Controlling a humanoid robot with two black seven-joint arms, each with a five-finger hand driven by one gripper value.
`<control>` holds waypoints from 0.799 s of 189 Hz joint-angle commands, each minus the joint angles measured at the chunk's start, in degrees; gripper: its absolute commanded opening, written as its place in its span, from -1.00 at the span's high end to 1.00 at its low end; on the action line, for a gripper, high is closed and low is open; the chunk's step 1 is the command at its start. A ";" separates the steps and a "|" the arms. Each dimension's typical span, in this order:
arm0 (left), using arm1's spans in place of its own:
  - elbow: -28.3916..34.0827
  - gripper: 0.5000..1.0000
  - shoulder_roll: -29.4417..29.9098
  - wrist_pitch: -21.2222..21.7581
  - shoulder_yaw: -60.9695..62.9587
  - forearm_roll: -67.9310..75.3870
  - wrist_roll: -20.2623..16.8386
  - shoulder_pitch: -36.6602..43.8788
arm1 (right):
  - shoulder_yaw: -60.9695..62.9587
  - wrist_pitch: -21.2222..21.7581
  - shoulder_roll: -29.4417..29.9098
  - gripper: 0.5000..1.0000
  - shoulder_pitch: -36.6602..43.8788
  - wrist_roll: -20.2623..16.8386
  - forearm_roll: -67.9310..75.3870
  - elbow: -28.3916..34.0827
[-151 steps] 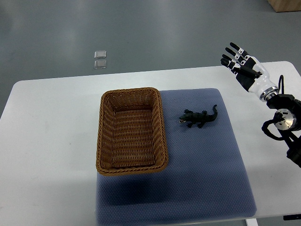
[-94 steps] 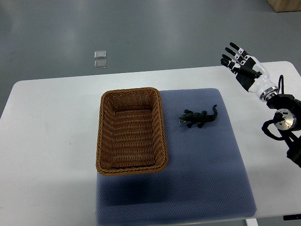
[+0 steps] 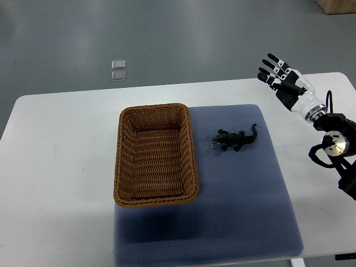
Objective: Place crocodile in brown basket with right hand
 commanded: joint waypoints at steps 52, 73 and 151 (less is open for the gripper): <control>0.00 -1.00 0.00 0.00 -0.02 0.00 0.00 0.06 | -0.03 0.84 -0.07 -0.71 -0.32 0.00 -0.34 0.00; 0.00 -1.00 0.00 0.00 -0.02 0.00 0.00 0.06 | -0.20 0.84 0.02 -0.71 -0.32 0.00 -0.43 0.00; 0.00 -1.00 0.00 0.00 -0.02 0.00 0.00 -0.03 | -0.73 1.02 -0.07 -0.71 -0.32 0.00 -0.87 0.00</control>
